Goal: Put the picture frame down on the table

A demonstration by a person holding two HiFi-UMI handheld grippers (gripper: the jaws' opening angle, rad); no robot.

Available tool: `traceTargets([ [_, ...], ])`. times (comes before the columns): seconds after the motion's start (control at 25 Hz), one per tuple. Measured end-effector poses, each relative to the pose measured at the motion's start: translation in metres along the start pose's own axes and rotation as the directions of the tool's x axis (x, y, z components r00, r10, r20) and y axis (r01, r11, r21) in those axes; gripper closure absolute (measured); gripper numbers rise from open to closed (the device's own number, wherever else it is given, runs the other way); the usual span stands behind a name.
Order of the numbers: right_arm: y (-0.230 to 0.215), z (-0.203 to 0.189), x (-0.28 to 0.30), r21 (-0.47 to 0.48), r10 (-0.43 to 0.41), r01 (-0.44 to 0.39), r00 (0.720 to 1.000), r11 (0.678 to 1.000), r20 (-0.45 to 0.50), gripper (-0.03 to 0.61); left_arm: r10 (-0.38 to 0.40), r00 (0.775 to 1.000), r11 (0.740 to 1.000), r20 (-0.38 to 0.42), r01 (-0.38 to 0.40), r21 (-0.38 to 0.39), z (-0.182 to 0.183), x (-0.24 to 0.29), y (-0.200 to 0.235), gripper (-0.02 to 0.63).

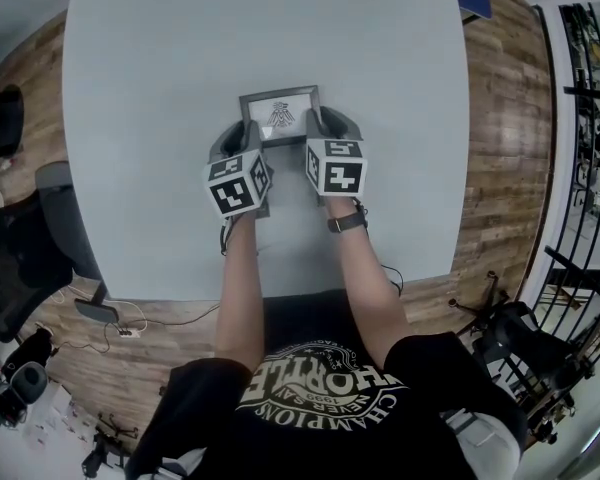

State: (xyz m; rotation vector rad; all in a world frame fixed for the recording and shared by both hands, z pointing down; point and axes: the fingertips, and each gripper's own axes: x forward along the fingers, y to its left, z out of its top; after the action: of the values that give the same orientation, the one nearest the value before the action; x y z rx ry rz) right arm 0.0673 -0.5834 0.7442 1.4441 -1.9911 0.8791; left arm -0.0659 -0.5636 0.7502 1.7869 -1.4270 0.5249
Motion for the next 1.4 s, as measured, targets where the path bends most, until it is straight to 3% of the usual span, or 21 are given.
traceTargets([
  [0.48,0.001,0.000,-0.011,-0.036,-0.052,0.052,0.998,0.998,0.021,0.505,-0.040,0.999,0.997,0.004,0.040,0.070,0.002,-0.008,-0.007,0.540],
  [0.8,0.024,0.018,-0.096,-0.044,-0.050,0.057,0.987,0.997,0.155,0.505,-0.082,0.989,0.989,0.126,0.065,0.133,0.021,-0.090,-0.029,0.540],
  [1.08,0.071,0.035,-0.198,-0.078,0.006,0.021,0.943,0.997,0.331,0.508,-0.128,0.955,0.977,0.269,0.074,0.201,0.037,-0.195,-0.052,0.540],
  [1.4,0.114,0.037,-0.323,-0.154,0.053,0.029,0.864,0.988,0.501,0.512,-0.162,0.887,0.959,0.432,0.039,0.280,0.041,-0.324,-0.086,0.540],
])
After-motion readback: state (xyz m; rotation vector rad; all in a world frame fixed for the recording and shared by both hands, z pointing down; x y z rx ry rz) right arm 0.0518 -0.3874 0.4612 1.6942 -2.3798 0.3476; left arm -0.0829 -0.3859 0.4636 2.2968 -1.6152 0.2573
